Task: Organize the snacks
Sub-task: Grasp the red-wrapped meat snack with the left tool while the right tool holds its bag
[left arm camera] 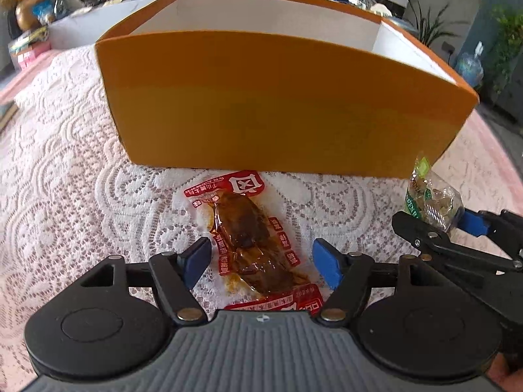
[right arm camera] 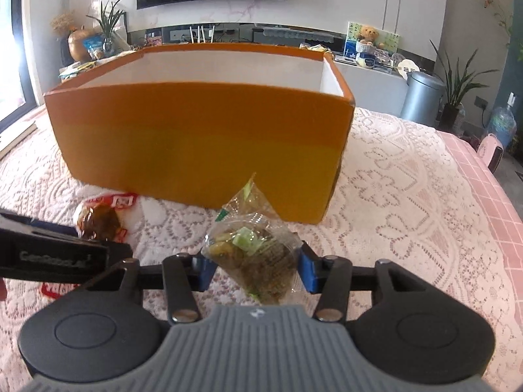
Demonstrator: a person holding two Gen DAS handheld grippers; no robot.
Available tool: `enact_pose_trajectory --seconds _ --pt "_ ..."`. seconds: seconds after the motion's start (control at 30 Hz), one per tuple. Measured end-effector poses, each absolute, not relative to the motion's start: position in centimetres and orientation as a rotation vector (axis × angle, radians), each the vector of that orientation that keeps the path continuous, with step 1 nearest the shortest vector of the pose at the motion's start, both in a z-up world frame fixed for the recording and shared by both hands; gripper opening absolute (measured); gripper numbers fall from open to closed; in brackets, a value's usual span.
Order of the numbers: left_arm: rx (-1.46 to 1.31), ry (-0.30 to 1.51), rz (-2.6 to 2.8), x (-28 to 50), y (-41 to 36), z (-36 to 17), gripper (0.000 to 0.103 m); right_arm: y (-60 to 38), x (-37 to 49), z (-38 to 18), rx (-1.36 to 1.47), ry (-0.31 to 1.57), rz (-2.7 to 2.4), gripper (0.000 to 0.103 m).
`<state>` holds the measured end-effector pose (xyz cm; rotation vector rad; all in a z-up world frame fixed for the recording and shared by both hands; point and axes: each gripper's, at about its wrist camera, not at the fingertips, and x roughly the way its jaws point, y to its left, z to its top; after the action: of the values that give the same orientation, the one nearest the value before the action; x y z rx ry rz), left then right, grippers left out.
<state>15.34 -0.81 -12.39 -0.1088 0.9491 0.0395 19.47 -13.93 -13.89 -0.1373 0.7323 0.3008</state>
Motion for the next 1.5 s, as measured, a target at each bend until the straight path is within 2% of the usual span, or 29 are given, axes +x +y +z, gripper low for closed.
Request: enact_pose_trajectory --seconds 0.17,0.47,0.9,0.93,1.0,1.03,1.07,1.3,1.5 --pt "-0.023 0.937 0.029 15.1 -2.0 -12.8 0.077 -14.4 19.7 -14.7 -0.121 0.776 0.283 0.050" --pt "-0.062 0.918 0.024 14.4 -0.5 -13.0 0.070 -14.1 19.2 -14.7 -0.139 0.772 0.284 0.051" --pt "-0.126 0.843 0.006 11.8 0.7 -10.2 0.067 -14.4 17.5 -13.0 -0.149 0.722 0.296 0.049" --pt "-0.127 0.839 0.006 11.6 0.8 -10.1 0.044 -14.5 17.3 -12.8 -0.150 0.718 0.298 0.049" --pt "-0.152 0.842 -0.016 11.2 1.1 -9.8 0.018 -14.6 16.9 -12.5 -0.151 0.714 0.297 0.049" --pt "-0.173 0.851 -0.034 11.1 1.3 -9.6 0.015 -14.7 16.6 -12.4 -0.149 0.712 0.297 0.049" --pt "-0.184 0.848 -0.041 10.9 1.4 -9.5 0.012 -14.8 16.4 -12.2 -0.146 0.712 0.299 0.049" --pt "-0.164 0.854 -0.084 9.7 2.3 -9.2 0.012 -14.7 14.6 -11.4 -0.145 0.713 0.312 0.049" --pt "-0.214 0.844 -0.139 8.9 3.1 -9.6 0.017 -14.8 12.9 -11.8 -0.122 0.749 0.336 0.049"
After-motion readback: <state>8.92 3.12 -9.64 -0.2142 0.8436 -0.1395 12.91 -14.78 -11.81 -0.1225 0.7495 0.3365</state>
